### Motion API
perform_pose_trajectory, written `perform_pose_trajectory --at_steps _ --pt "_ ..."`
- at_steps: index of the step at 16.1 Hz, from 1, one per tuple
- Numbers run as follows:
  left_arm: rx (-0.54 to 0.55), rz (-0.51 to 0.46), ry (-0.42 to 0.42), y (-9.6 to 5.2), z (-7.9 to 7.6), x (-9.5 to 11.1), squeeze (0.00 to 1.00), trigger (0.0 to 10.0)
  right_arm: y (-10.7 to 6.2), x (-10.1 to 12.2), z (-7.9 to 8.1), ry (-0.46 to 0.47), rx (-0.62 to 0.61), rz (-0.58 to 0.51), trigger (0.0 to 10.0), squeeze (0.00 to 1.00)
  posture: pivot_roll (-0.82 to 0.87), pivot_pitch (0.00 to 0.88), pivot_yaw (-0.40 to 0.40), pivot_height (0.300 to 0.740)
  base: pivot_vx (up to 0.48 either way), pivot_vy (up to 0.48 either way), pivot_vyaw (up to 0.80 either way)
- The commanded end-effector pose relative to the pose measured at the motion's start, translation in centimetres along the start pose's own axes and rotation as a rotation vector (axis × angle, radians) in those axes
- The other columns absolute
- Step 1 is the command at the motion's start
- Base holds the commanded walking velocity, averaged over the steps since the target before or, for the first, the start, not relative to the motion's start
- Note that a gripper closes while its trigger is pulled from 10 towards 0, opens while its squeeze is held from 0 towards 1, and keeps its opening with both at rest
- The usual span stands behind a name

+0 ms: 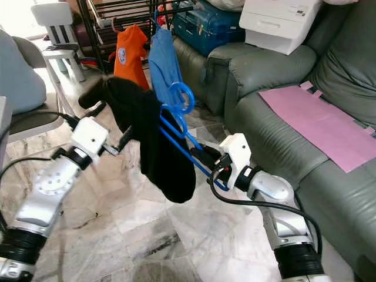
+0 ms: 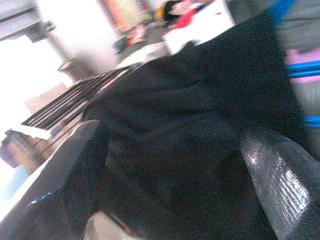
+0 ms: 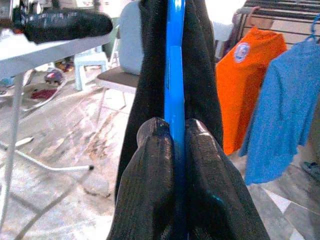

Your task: Hang hanger

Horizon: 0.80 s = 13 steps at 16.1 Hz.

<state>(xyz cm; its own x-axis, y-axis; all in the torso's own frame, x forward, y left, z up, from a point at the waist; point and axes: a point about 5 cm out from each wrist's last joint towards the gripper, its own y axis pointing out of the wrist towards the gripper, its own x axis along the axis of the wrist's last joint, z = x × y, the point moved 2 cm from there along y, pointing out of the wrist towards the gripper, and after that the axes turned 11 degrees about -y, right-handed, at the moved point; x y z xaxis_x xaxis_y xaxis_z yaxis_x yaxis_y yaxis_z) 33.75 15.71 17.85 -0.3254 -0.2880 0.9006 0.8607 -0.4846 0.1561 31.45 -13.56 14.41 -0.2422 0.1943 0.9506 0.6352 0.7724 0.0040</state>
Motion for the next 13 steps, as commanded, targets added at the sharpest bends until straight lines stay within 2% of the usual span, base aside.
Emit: perform_pose_trajectory --at_steps 1,3,4,6,11,13 --pt "-0.059 0.01 0.035 -0.6 0.3 0.2 1.0 10.0 -0.1 1.4 -0.1 -0.035 0.031 -0.052 10.0 0.0 -0.1 0.042 0.011 0.74 0.0 0.0 0.0" --pt "-0.145 0.065 0.067 -1.8 0.4 -0.8 1.0 10.0 -1.0 0.8 0.0 -0.039 0.081 -0.024 10.0 0.0 -0.1 0.045 0.014 0.74 0.0 0.0 0.0" --pt "-0.229 0.105 0.093 -2.6 -0.3 -1.6 1.0 10.0 -1.7 0.4 0.1 -0.054 0.117 0.006 10.0 0.0 -0.1 0.046 0.016 0.74 0.0 0.0 0.0" --pt "-0.315 0.146 0.131 -3.5 -1.1 -2.4 1.0 10.0 -2.9 0.0 0.3 -0.067 0.186 0.04 10.0 0.0 -0.1 0.046 0.018 0.74 0.0 0.0 0.0" --pt "-0.434 0.183 0.157 -3.7 -1.9 -3.0 1.0 10.0 -5.2 -0.6 -0.4 -0.08 0.281 0.11 10.0 0.0 -0.11 0.044 0.019 0.74 0.0 0.0 0.0" --pt "-0.469 0.189 0.169 -3.7 -2.1 -3.2 1.0 10.0 -5.3 -0.6 -0.2 -0.078 0.301 0.112 10.0 0.0 -0.11 0.043 0.021 0.74 0.0 0.0 0.0"
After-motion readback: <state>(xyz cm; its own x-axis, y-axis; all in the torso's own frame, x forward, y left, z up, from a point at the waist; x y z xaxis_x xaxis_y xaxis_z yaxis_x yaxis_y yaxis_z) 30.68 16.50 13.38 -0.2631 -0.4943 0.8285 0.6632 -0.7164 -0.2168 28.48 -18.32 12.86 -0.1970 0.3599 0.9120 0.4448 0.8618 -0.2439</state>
